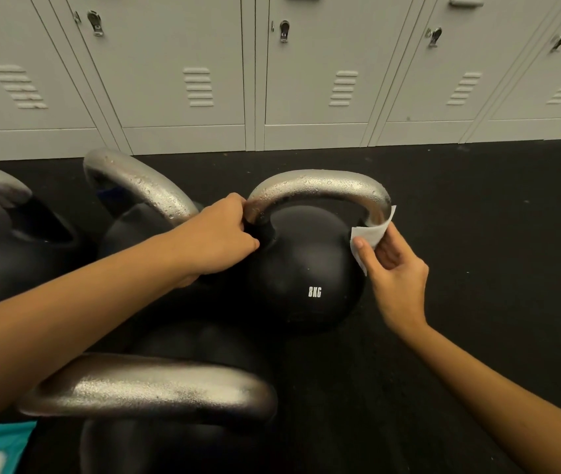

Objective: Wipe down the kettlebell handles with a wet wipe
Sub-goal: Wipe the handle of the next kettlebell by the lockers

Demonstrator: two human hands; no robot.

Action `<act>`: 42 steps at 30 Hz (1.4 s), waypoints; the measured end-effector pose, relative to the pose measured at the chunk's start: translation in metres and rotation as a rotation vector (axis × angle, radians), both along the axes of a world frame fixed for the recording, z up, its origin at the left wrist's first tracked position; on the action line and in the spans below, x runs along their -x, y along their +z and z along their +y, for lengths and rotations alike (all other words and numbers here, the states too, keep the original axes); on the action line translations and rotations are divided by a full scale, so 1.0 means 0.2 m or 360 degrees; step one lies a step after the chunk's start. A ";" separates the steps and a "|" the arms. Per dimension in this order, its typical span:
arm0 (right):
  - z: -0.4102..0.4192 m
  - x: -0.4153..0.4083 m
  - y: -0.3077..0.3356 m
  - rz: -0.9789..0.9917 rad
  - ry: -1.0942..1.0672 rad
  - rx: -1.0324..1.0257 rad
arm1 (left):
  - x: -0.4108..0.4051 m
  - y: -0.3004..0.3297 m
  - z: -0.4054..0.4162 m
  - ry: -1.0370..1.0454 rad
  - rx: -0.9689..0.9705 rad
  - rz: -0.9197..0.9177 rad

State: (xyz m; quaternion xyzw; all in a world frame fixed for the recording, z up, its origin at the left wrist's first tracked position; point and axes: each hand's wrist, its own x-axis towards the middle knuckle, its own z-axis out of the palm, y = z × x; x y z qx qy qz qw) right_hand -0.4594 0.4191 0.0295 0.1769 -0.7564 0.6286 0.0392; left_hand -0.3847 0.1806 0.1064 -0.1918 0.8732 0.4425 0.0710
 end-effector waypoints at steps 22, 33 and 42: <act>-0.03 0.02 0.06 -0.0031 -0.0009 0.0056 | 0.02 0.06 -0.04 -0.0280 0.0223 -0.0191; -0.10 0.08 0.10 0.0324 -0.0228 -0.0065 | 0.04 0.03 -0.04 -0.0246 0.0220 -0.0176; -0.10 0.00 -0.01 -0.0083 -0.0213 0.0146 | 0.02 0.05 -0.02 -0.0232 0.0195 -0.0180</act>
